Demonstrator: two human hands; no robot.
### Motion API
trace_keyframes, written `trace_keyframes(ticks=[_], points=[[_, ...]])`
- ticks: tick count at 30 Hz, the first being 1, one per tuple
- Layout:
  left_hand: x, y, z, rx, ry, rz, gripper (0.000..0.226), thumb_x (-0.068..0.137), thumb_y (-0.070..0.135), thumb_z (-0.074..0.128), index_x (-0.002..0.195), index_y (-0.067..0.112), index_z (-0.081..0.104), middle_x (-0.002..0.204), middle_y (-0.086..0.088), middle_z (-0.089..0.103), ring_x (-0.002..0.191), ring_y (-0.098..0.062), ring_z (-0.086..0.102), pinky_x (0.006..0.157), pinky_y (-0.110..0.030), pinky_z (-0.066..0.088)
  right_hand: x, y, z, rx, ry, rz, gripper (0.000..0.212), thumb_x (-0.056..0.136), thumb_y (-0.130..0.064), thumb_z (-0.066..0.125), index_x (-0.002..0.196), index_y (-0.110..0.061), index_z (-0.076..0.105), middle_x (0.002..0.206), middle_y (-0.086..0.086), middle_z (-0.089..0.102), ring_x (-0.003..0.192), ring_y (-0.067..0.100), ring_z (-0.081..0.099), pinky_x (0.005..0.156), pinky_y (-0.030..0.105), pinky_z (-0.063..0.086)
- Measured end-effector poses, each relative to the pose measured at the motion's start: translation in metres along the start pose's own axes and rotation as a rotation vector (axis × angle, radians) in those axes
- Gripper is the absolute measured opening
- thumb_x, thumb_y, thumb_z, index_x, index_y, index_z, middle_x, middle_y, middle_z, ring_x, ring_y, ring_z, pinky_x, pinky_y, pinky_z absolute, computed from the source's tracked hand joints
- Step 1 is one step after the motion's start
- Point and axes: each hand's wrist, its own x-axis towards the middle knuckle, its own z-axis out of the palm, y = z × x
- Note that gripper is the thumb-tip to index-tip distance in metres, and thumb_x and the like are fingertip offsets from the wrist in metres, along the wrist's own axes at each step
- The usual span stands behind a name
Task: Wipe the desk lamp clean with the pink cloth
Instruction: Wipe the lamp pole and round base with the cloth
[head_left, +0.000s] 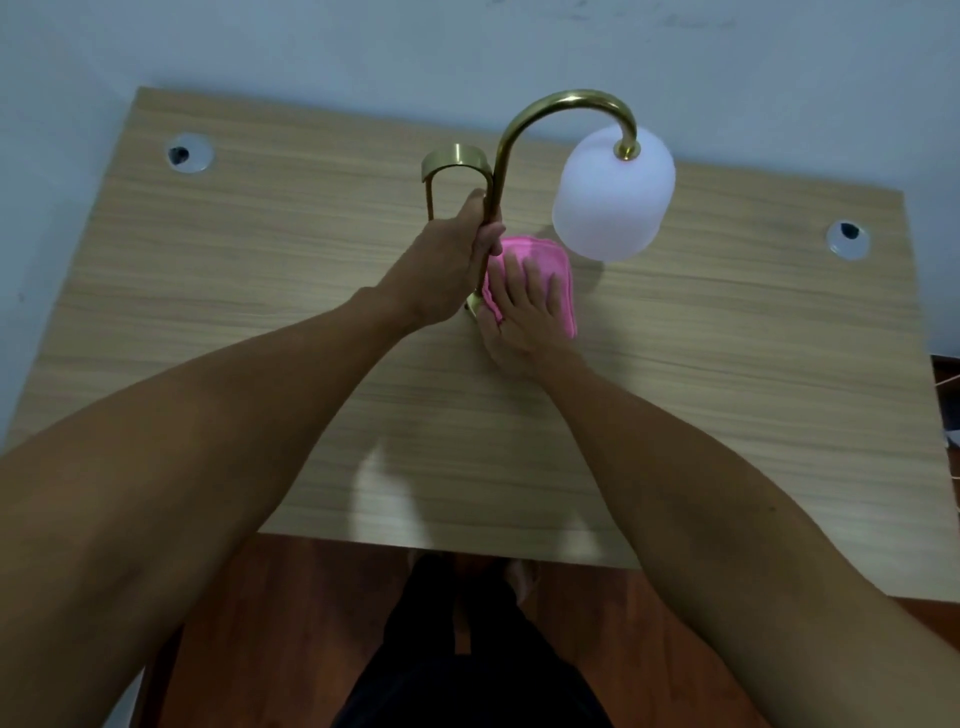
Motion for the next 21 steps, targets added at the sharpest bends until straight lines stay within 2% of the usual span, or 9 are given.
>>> trace_keyframes(ticks=[2,4,7,10,13,16,21], points=[[0.0,0.0,-0.001,-0.008,0.004,0.0,0.027,0.111,0.024,0.036,0.122,0.001,0.048,0.1,-0.015,0.07,0.094,-0.03,0.072,0.085,-0.055,0.059,-0.013,0.001,0.004,-0.059,0.009,-0.051,0.069,0.103,-0.046,0.014,0.164,-0.019,0.001,0.173,0.01,-0.006,0.159,0.034,-0.009,0.125,0.065,-0.005],[-0.001,0.001,-0.002,-0.012,0.004,0.004,0.028,0.111,0.024,0.036,0.122,0.001,0.048,0.1,-0.016,0.07,0.093,-0.03,0.071,0.085,-0.055,0.059,-0.03,0.011,0.01,-0.063,0.003,-0.077,0.067,0.104,-0.044,0.019,0.164,-0.02,0.0,0.172,0.01,-0.007,0.159,0.032,-0.009,0.125,0.064,-0.002],[-0.001,0.001,-0.003,-0.018,0.006,0.002,0.027,0.111,0.023,0.037,0.123,0.001,0.049,0.099,-0.015,0.07,0.093,-0.03,0.071,0.085,-0.054,0.058,-0.023,0.011,0.008,0.034,0.012,0.034,0.065,0.108,-0.042,0.022,0.163,-0.021,-0.006,0.172,0.007,-0.011,0.159,0.029,-0.013,0.125,0.062,-0.01],[0.0,0.001,-0.001,-0.005,0.001,0.018,0.027,0.111,0.022,0.036,0.121,0.001,0.049,0.098,-0.014,0.069,0.091,-0.029,0.071,0.084,-0.053,0.059,0.002,-0.006,0.003,0.043,0.015,0.127,0.067,0.108,-0.044,0.023,0.164,-0.017,-0.003,0.172,0.01,-0.009,0.159,0.031,-0.011,0.124,0.057,-0.014],[0.0,0.0,-0.001,-0.007,-0.011,0.022,0.026,0.111,0.023,0.036,0.121,0.002,0.049,0.099,-0.015,0.069,0.091,-0.029,0.072,0.084,-0.052,0.06,-0.014,-0.009,0.008,-0.079,0.039,0.008,0.068,0.105,-0.044,0.021,0.164,-0.016,0.0,0.172,0.011,-0.006,0.159,0.032,-0.008,0.126,0.061,-0.008],[0.0,0.0,-0.002,-0.012,-0.008,0.013,0.027,0.111,0.023,0.036,0.123,0.002,0.049,0.101,-0.016,0.069,0.093,-0.03,0.071,0.084,-0.053,0.06,-0.039,0.01,0.012,-0.009,0.004,-0.012,0.07,0.101,-0.043,0.02,0.164,-0.02,-0.002,0.173,0.007,-0.008,0.159,0.028,-0.009,0.125,0.063,-0.002],[0.0,-0.001,0.0,-0.004,-0.008,0.009,0.027,0.111,0.023,0.036,0.123,0.003,0.049,0.099,-0.011,0.07,0.093,-0.027,0.071,0.086,-0.053,0.059,-0.01,0.004,0.007,-0.009,0.034,0.084,0.071,0.101,-0.047,0.012,0.163,-0.016,-0.004,0.172,0.01,-0.008,0.159,0.029,-0.01,0.125,0.06,-0.011]])
